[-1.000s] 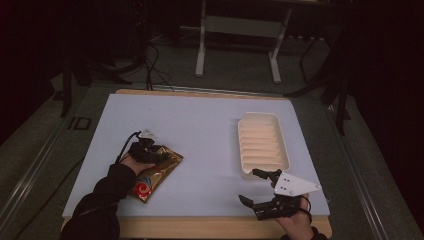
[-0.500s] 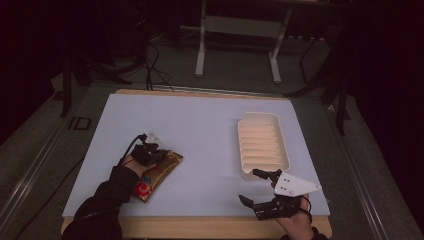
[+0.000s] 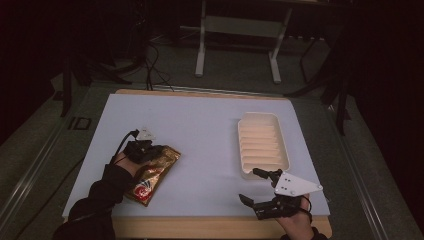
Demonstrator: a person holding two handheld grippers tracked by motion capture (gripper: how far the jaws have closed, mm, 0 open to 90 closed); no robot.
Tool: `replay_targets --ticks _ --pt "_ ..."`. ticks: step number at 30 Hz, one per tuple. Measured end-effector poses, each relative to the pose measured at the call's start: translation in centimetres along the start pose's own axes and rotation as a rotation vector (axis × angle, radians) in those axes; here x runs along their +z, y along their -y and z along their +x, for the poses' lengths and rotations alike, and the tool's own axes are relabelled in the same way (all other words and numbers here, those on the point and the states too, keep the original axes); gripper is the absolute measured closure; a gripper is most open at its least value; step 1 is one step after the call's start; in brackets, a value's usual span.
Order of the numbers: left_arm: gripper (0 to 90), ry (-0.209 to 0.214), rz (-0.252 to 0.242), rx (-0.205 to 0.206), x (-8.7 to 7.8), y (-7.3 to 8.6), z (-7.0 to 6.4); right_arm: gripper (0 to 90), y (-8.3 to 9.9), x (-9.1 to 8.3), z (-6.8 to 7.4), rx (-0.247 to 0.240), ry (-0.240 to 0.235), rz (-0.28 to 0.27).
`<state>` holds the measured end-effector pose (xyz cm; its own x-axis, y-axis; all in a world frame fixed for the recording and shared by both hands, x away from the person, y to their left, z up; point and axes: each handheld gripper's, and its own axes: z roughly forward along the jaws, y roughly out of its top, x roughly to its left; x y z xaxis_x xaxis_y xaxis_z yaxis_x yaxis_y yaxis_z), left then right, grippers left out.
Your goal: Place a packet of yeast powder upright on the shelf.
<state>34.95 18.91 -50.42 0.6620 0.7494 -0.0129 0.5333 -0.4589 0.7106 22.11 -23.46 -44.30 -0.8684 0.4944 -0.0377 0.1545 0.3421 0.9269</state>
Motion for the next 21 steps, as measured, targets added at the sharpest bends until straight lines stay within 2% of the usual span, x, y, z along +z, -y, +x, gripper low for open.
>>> replay_targets --ticks 4,10,14,21 --pt "89.2 0.007 -0.023 0.009 -1.3 -0.6 -0.5 14.6 -0.1 -0.1 0.0 -0.001 0.004 -0.003" --pt "89.2 0.004 -0.033 0.042 -3.1 -1.5 -1.4 14.6 -0.2 -0.2 0.0 -0.003 0.012 -0.012" --pt "89.3 0.023 -0.048 0.067 -4.4 -2.0 -2.2 14.6 -0.2 -0.3 0.0 0.002 0.01 -0.016" --pt "89.4 0.041 -0.064 0.097 -5.8 -2.5 -3.3 14.6 -0.3 -0.2 0.2 -0.011 0.008 -0.013"
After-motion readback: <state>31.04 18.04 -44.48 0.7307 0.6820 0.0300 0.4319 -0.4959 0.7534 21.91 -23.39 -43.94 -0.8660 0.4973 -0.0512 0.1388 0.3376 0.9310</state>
